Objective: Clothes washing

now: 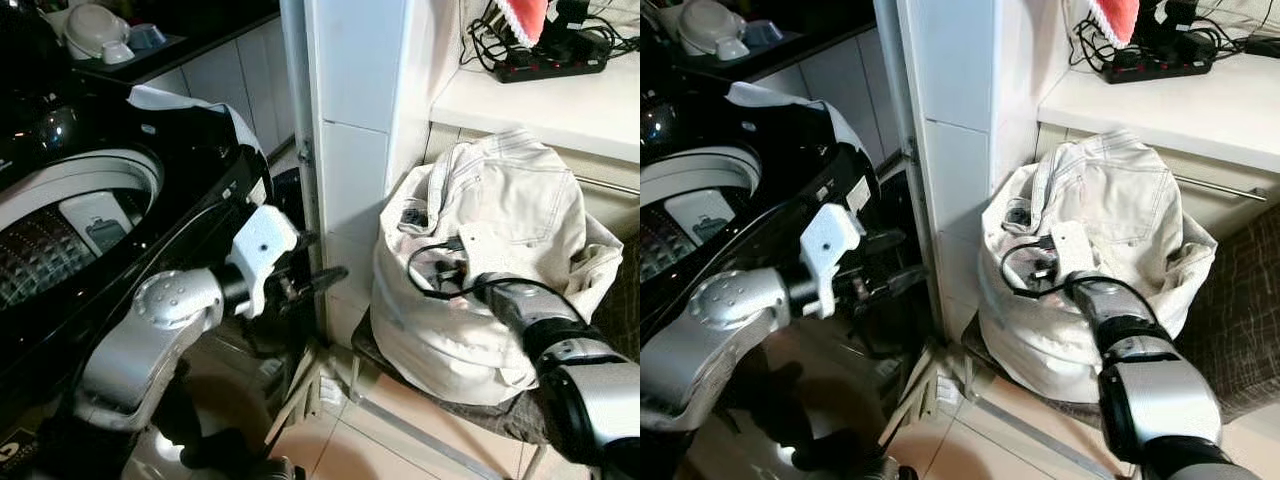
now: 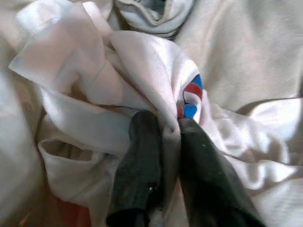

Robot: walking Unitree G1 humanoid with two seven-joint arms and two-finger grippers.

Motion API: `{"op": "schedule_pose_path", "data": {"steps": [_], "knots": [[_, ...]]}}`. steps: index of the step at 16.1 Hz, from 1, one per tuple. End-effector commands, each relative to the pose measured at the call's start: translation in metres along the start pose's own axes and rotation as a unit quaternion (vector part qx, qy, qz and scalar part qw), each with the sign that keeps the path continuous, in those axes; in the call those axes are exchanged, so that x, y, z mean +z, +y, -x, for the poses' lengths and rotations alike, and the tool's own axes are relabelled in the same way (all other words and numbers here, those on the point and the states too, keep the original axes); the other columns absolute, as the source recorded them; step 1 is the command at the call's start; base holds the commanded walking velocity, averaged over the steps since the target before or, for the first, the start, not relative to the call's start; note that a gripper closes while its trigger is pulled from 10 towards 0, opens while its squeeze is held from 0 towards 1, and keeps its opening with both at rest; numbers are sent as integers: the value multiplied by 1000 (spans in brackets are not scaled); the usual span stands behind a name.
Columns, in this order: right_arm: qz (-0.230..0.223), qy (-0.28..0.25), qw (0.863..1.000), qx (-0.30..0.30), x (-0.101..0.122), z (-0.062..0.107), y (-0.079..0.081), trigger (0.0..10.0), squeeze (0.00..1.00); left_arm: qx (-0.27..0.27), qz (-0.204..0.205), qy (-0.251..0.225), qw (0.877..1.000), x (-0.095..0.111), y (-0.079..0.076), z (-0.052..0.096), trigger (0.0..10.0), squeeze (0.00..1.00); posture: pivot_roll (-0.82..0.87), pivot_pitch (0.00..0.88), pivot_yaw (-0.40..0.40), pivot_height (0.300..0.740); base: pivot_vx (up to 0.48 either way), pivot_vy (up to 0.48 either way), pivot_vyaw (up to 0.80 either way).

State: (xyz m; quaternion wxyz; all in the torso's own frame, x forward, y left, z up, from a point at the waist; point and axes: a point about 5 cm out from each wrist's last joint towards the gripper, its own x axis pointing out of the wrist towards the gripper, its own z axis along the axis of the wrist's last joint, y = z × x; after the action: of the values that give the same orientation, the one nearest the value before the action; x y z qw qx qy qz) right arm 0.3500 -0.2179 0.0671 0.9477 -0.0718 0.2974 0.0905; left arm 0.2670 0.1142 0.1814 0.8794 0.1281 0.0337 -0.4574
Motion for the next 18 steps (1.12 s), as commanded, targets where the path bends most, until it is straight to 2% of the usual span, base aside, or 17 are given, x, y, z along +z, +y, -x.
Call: {"op": "schedule_pose_path", "data": {"steps": [1,2,6,7,8,9,10,11,12,14,15,16,17,18], "knots": [[5,-29,1000,-9,19,2,-6,0,0,8,-10,-4,1000,2,4,-3,10000,0,130,0,109,740,0,0,0],[8,-56,998,-9,32,4,-10,0,0,10,-11,-10,1000,3,6,-8,10000,0,115,0,114,740,0,0,0],[0,-87,996,-10,47,8,-16,0,0,3,-12,-21,1000,4,3,-15,10000,0,92,0,122,740,0,0,0],[-17,-102,995,-8,52,9,-17,0,0,7,-13,-24,1000,4,4,-15,10000,0,92,0,119,740,0,0,0],[-84,-157,984,14,74,14,-20,0,0,29,-12,-48,998,8,8,-16,10000,0,90,0,102,740,0,0,0],[-112,-182,977,28,83,18,-22,0,0,40,-9,-61,997,11,10,-17,10000,0,90,0,99,740,0,0,0],[-156,-219,961,58,98,24,-24,0,0,57,-6,-78,995,16,13,-17,10000,0,89,0,90,740,0,0,0],[-202,-265,936,114,117,35,-26,0,0,80,-3,-99,992,23,17,-17,10000,0,83,0,81,740,0,0,0],[-223,-310,904,194,138,56,-24,0,0,107,-6,-124,986,32,23,-15,10000,0,58,0,84,740,0,0,0],[-200,-352,866,293,163,97,-9,0,0,137,-18,-172,975,53,37,-17,10000,0,26,0,93,740,0,0,0],[-192,-363,855,316,169,108,-4,0,0,139,-16,-192,971,62,40,-18,10000,227,21,0,95,740,0,0,0],[-188,-374,843,338,175,120,1,0,0,133,-10,-217,967,71,41,-20,10000,1000,11,0,98,740,0,0,0],[-185,-392,818,378,185,141,12,0,0,117,0,-254,960,89,41,-25,10000,1000,2,0,102,740,0,0,0],[-192,-402,800,402,191,156,20,0,0,102,8,-273,956,99,38,-30,10000,1000,-7,0,104,740,0,0,0]]}}
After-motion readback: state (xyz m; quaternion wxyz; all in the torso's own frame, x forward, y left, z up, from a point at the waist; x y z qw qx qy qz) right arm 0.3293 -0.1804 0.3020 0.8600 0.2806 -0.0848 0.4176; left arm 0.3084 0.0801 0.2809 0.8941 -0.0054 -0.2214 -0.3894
